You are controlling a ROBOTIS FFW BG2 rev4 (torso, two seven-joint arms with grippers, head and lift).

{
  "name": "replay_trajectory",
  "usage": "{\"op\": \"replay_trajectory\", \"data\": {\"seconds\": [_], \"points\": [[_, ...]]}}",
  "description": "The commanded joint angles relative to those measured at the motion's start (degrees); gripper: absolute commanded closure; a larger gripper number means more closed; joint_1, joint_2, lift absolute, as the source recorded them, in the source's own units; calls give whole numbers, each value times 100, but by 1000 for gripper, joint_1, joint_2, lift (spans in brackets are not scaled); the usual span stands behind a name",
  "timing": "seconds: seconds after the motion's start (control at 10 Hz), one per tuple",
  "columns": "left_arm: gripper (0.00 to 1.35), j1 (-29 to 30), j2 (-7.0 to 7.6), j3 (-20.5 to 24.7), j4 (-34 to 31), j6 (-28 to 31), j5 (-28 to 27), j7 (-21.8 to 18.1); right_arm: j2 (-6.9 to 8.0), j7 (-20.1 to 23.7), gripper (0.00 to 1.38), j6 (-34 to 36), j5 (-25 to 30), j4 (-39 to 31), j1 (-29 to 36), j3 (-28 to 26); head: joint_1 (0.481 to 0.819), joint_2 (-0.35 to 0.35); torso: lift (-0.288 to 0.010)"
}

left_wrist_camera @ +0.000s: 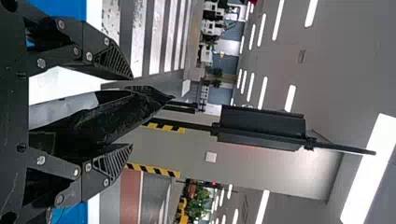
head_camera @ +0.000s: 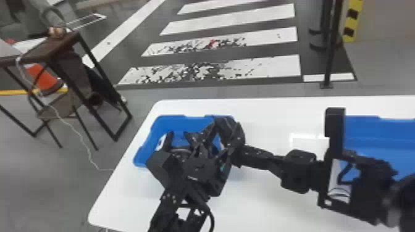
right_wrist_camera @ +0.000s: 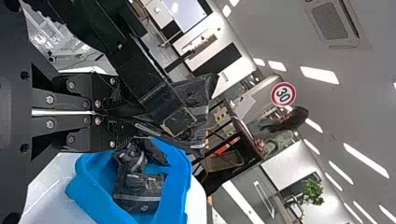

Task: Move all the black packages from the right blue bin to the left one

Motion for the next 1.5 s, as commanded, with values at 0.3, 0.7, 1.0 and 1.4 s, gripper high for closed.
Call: {"op": "replay_trajectory", "data": {"seconds": [0.3,0.7,1.0,1.4], "points": [[1222,97,-7,50,-169,33,-81,136,8,1,978,-308,-200,232,4,-1,695,350,-140],[1220,-1253,-174,895,1673,-825,-1760,496,8,9,136,-491,-417,330,313,-310,695,350,-140],[156,-1886,-112,964,3290,-2189,-1121,593,8,88,170,-491,-325,260,594,-744,695,350,-140],[387,-1112,-165,427,2672,-3891,-275,417,246,80,119,-1545,943,-204,1691,-2401,695,334,-140]]}}
